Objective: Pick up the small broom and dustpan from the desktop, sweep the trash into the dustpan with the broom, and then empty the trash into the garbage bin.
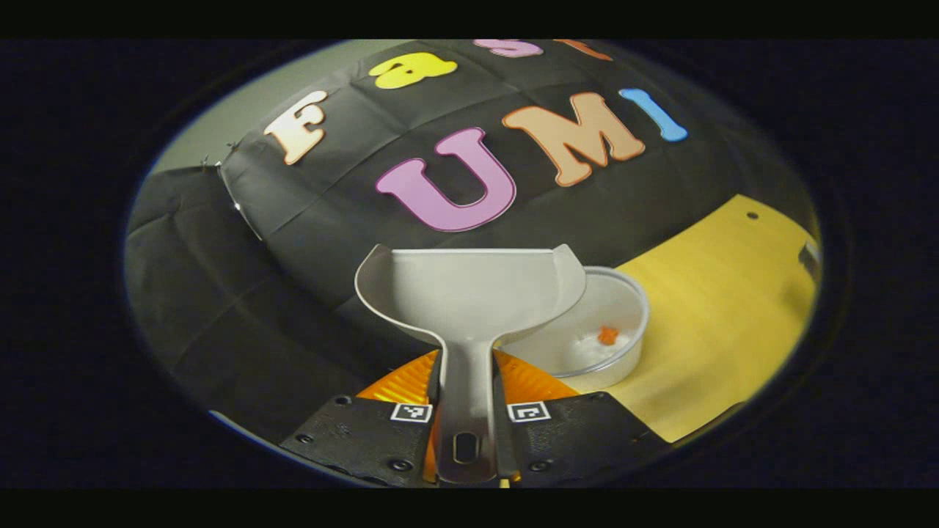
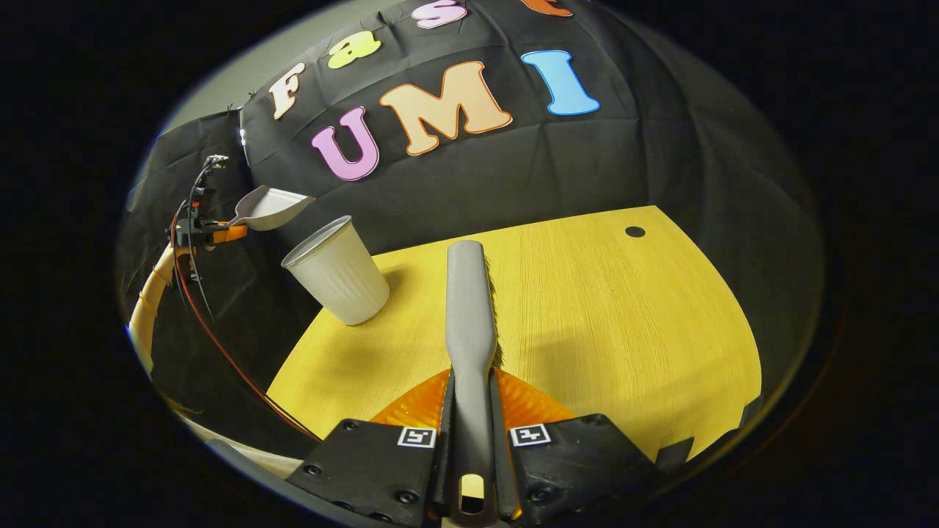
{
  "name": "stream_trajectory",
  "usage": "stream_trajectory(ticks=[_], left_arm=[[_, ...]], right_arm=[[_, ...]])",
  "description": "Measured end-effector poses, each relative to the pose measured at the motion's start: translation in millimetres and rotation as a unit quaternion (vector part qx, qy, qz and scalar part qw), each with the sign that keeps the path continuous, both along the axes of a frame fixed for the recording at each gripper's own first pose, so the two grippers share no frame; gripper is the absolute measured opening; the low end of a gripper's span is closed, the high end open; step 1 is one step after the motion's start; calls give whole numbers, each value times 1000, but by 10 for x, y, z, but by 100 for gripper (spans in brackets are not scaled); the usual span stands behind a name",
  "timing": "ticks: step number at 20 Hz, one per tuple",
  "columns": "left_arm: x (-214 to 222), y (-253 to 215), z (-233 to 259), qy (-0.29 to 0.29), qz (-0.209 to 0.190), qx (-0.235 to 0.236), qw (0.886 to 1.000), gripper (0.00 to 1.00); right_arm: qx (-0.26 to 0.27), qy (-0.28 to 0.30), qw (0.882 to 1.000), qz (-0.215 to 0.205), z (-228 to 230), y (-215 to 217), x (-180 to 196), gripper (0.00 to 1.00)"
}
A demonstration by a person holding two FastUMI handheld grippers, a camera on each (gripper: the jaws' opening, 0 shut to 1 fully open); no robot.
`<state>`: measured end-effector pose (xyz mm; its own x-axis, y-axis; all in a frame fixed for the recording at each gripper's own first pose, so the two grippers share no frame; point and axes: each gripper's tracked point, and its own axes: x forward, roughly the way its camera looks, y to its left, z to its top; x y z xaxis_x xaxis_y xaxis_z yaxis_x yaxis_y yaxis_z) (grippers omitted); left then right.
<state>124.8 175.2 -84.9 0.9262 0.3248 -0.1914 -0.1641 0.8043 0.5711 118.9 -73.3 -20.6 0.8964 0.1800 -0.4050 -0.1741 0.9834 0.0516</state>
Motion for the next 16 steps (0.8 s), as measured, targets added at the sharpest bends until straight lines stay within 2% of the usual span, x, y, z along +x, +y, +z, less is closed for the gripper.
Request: stream_trajectory(ticks=[4, 9, 13, 16], left_arm=[[-107, -701, -114, -31, -47, -55, 997, 22], [-240, -1789, -495, -39, -120, -128, 984, 22], [-312, -2213, -1107, -29, -107, -184, 977, 23], [-396, -2417, -1620, 5, -104, -197, 975, 23]], right_arm=[[-4, -1, 1000, 5, 7, -34, 10, 21], [-16, -2, 1000, -3, -27, -160, -16, 21], [-26, 0, 1000, -16, -119, -241, 43, 21], [-20, 16, 999, -30, -284, -264, 167, 21]])
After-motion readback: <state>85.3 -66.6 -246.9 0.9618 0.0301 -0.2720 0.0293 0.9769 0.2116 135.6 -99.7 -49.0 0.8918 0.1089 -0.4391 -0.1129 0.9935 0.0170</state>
